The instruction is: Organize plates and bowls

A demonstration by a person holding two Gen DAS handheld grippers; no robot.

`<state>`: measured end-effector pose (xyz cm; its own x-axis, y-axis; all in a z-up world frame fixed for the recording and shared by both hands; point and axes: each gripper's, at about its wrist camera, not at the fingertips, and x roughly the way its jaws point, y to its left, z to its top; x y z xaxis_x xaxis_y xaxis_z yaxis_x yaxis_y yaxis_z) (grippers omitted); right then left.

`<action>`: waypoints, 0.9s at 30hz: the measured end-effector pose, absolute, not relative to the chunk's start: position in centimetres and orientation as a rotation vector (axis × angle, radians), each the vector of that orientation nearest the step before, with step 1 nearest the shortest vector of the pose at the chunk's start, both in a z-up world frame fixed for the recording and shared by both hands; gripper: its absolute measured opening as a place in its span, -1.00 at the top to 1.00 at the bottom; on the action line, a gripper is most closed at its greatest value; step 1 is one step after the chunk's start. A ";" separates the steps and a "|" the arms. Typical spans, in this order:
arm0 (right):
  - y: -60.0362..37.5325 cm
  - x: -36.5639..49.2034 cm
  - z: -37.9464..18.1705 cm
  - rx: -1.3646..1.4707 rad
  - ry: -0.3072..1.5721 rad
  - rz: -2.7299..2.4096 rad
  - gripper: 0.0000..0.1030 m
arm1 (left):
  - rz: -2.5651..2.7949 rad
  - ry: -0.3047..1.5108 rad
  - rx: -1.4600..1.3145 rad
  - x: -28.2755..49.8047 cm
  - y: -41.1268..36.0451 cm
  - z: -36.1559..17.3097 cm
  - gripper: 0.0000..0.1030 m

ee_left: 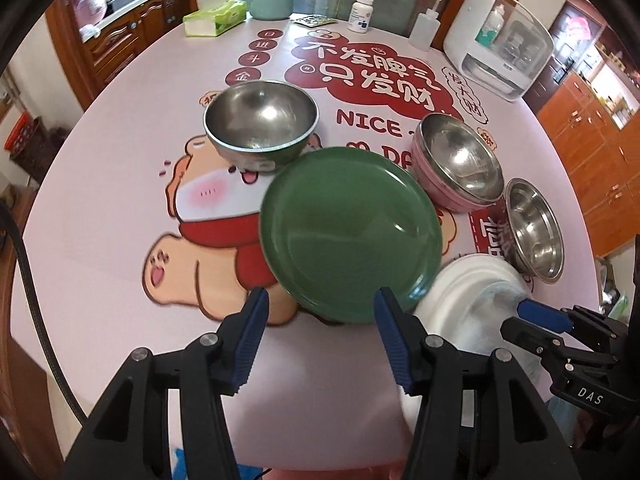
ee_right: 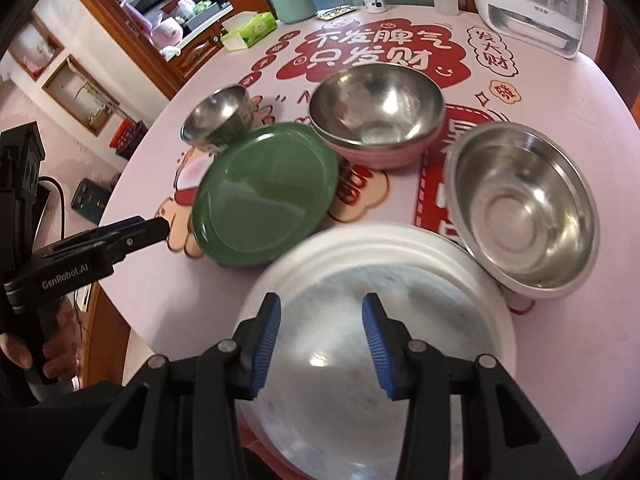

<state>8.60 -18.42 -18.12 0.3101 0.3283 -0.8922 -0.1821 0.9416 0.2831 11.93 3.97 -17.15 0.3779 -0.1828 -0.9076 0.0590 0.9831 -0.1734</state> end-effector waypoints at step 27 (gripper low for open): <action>-17.1 11.3 -21.1 0.483 1.072 0.085 0.17 | -0.367 1.352 -0.110 20.2 8.3 -22.6 -0.12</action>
